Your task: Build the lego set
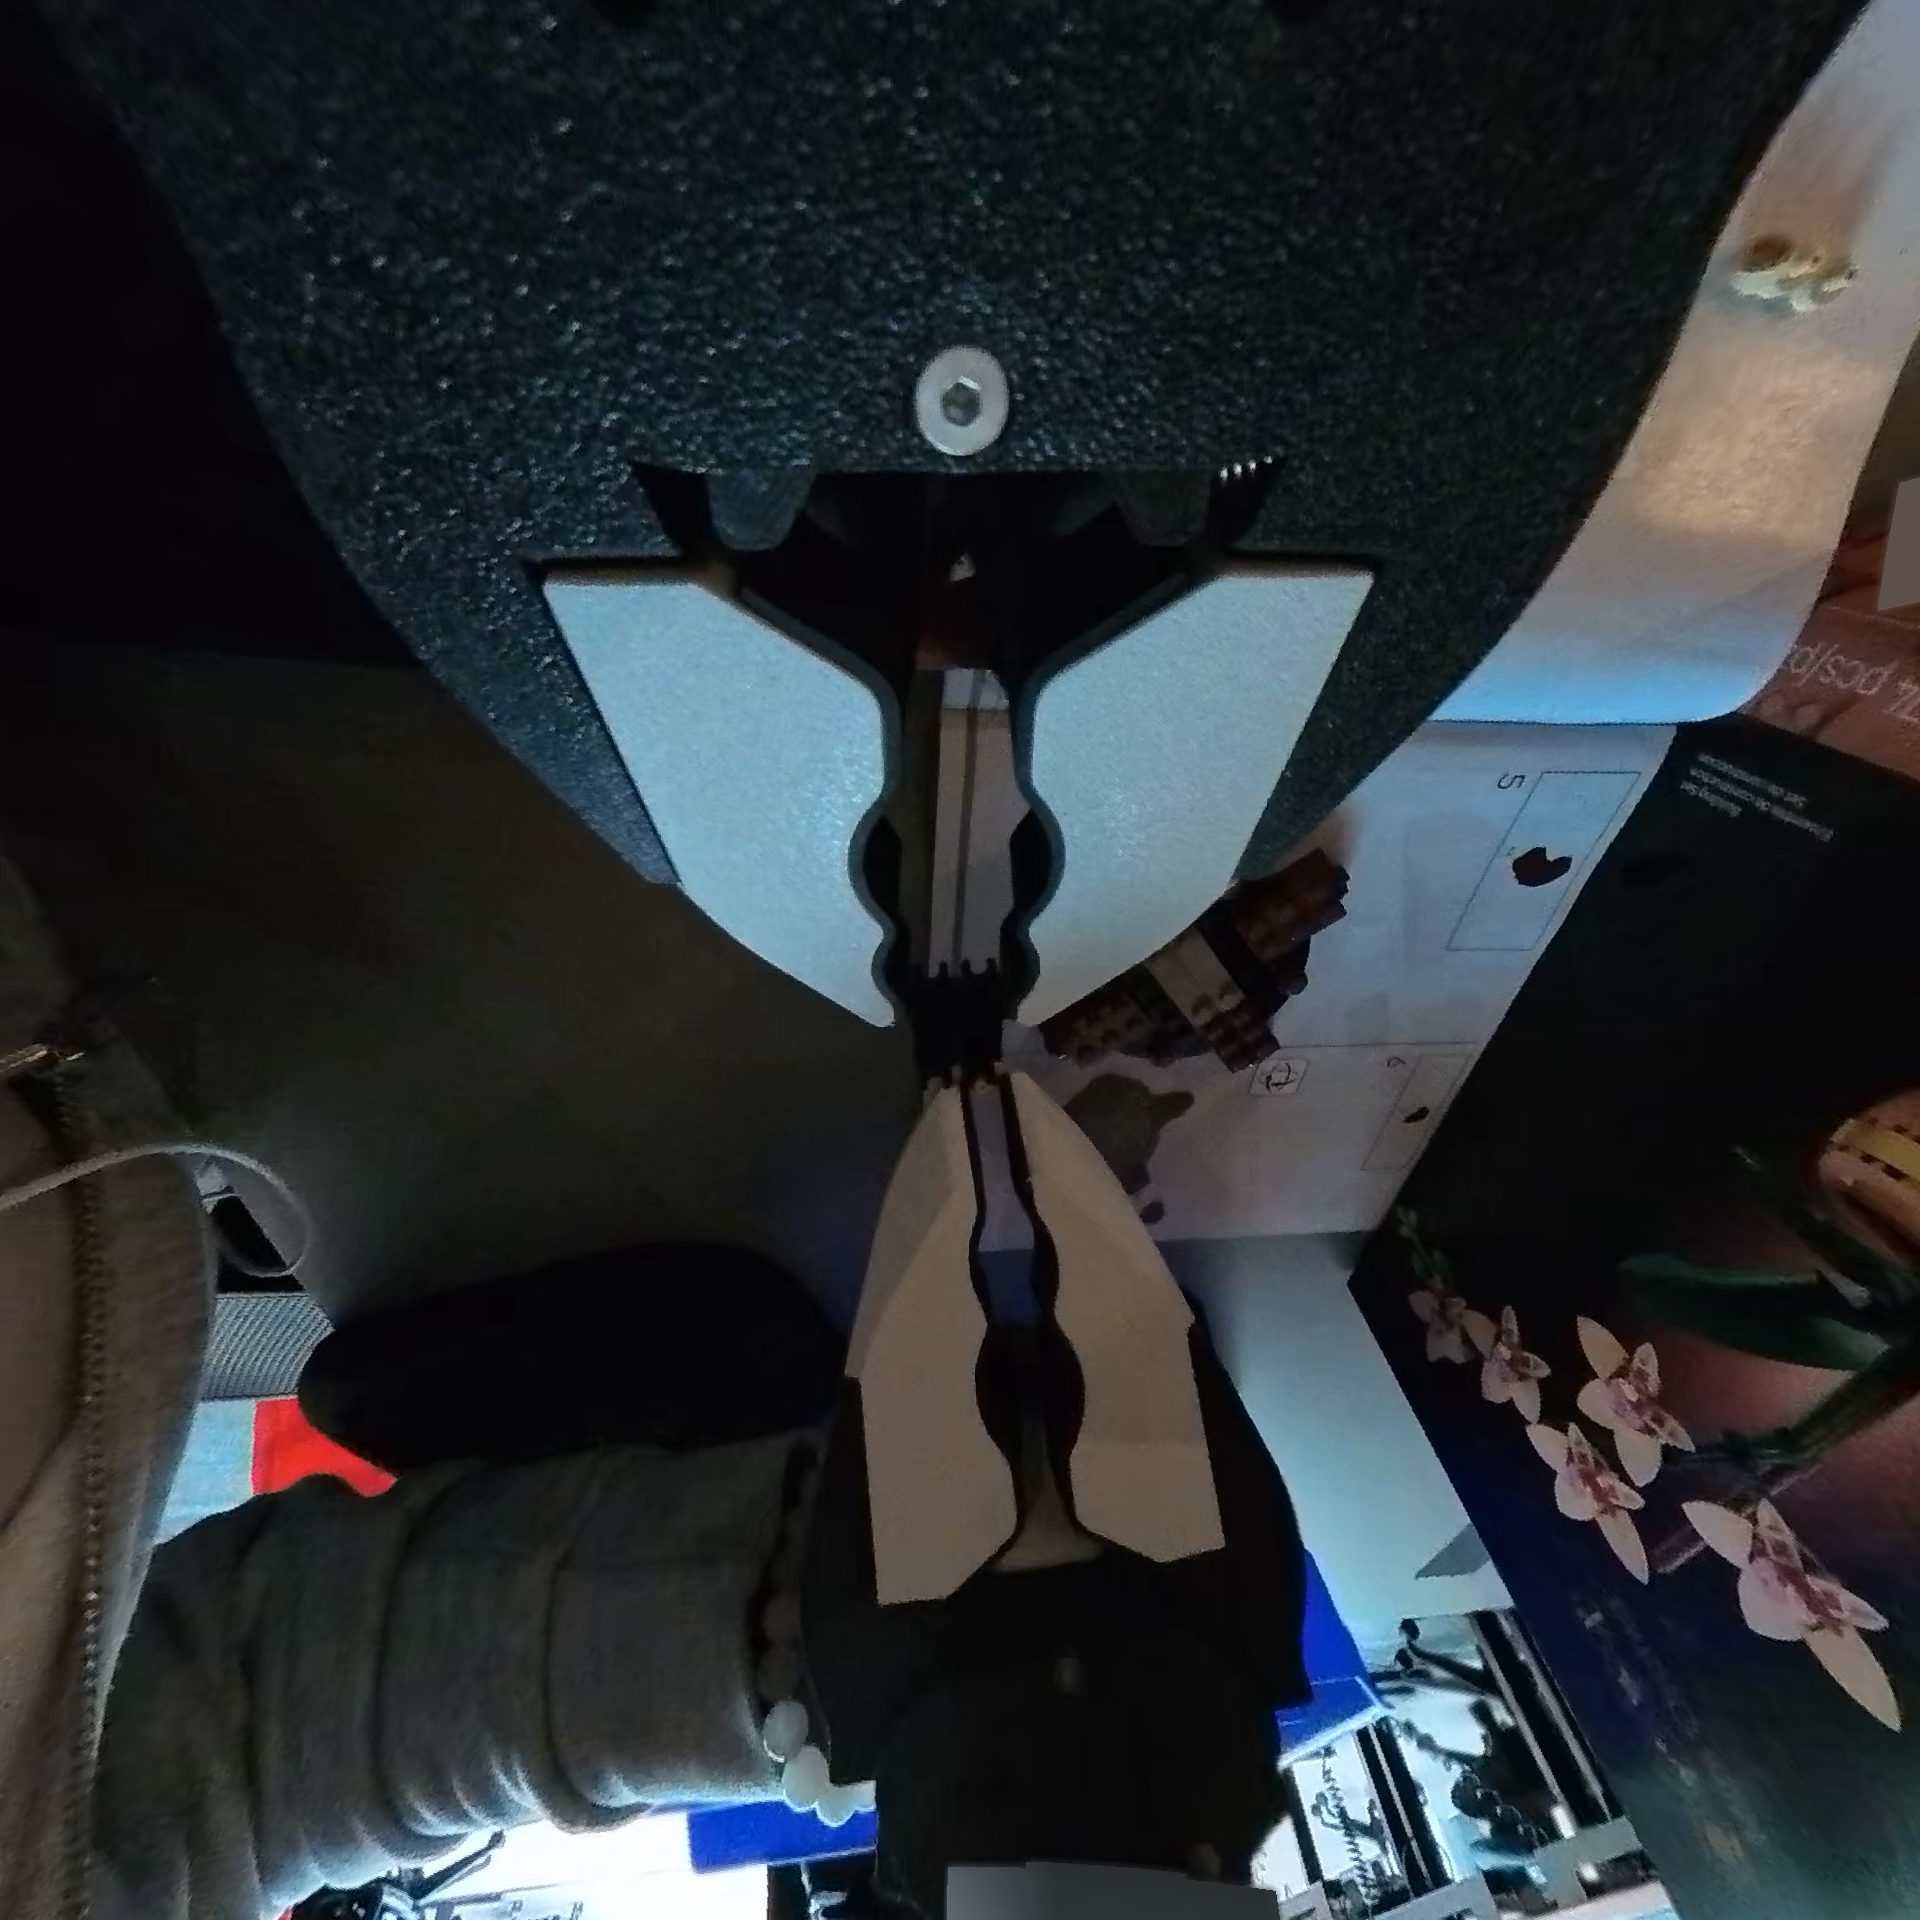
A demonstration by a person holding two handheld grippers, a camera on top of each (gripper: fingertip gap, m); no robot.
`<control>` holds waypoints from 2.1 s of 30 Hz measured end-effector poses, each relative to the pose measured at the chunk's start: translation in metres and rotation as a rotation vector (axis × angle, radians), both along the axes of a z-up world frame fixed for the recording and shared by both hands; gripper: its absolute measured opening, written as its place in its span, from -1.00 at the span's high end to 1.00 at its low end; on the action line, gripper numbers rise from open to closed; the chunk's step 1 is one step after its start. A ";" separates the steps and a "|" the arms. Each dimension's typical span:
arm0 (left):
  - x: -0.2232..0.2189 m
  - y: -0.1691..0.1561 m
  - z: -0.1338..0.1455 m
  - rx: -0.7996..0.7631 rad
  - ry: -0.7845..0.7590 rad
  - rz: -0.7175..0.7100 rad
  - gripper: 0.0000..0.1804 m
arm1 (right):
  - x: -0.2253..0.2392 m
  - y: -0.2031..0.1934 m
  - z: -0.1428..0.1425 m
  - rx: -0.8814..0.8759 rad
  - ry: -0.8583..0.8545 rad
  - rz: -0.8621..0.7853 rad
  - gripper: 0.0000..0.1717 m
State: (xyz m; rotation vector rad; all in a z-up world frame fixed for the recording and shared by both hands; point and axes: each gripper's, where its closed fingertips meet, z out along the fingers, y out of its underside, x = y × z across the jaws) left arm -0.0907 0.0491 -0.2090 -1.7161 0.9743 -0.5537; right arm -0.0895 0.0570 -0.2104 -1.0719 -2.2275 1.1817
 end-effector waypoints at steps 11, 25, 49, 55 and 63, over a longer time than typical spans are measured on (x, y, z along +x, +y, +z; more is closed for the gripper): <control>-0.001 0.000 -0.004 0.002 0.003 0.000 0.82 | -0.001 -0.001 -0.005 0.006 -0.015 0.009 0.96; 0.000 -0.002 -0.012 -0.016 0.045 -0.015 0.82 | 0.000 -0.004 -0.008 0.017 -0.003 0.037 0.96; -0.009 0.009 -0.057 -0.160 0.316 -0.046 0.82 | -0.006 0.007 -0.053 0.143 -0.058 -0.018 0.93; -0.009 0.009 -0.057 -0.163 0.314 -0.048 0.82 | -0.004 0.008 -0.056 0.175 -0.080 -0.017 0.87; -0.008 0.009 -0.057 -0.167 0.312 -0.055 0.82 | 0.000 0.017 -0.045 0.190 -0.072 -0.079 1.00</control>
